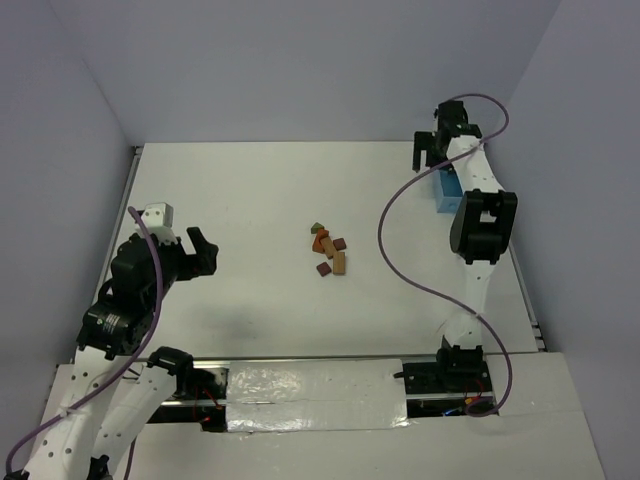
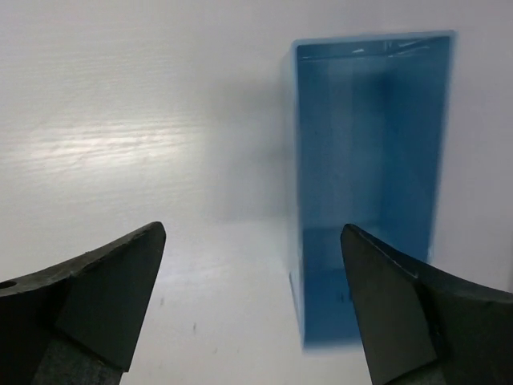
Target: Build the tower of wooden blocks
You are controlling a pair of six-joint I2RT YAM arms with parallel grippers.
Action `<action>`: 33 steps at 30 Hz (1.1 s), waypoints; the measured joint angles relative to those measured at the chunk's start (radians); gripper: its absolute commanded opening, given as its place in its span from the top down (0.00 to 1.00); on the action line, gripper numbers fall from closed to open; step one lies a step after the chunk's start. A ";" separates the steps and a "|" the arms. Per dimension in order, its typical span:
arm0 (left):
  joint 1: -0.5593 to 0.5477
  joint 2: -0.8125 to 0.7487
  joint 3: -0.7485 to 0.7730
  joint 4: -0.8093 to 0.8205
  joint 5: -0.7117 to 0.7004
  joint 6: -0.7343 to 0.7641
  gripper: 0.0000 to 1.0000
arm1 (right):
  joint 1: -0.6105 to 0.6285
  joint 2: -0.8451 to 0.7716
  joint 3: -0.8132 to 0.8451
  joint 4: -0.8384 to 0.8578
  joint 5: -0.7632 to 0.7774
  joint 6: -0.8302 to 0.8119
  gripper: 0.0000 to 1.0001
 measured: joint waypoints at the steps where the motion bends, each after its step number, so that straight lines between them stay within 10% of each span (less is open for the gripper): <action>1: 0.000 0.001 0.000 0.000 -0.001 0.000 0.01 | 0.021 -0.044 -0.027 0.006 0.040 0.019 0.00; 5: 0.000 0.017 0.000 0.000 -0.015 -0.002 0.00 | 0.239 -0.452 -0.376 0.151 0.151 0.153 0.00; 11: -0.005 0.064 0.000 -0.003 -0.027 -0.002 0.01 | 0.512 -1.045 -0.985 0.594 -0.158 0.336 0.00; 19: -0.008 0.079 0.000 -0.007 -0.053 -0.004 0.00 | 0.754 -0.752 -0.981 0.509 0.127 0.454 0.02; 27: -0.008 0.063 0.000 -0.007 -0.071 -0.005 0.01 | 0.840 -0.708 -1.028 0.391 0.307 0.562 0.33; 33: -0.008 0.122 0.000 -0.007 -0.051 -0.002 0.00 | 0.839 -0.636 -1.050 0.394 0.338 0.571 0.37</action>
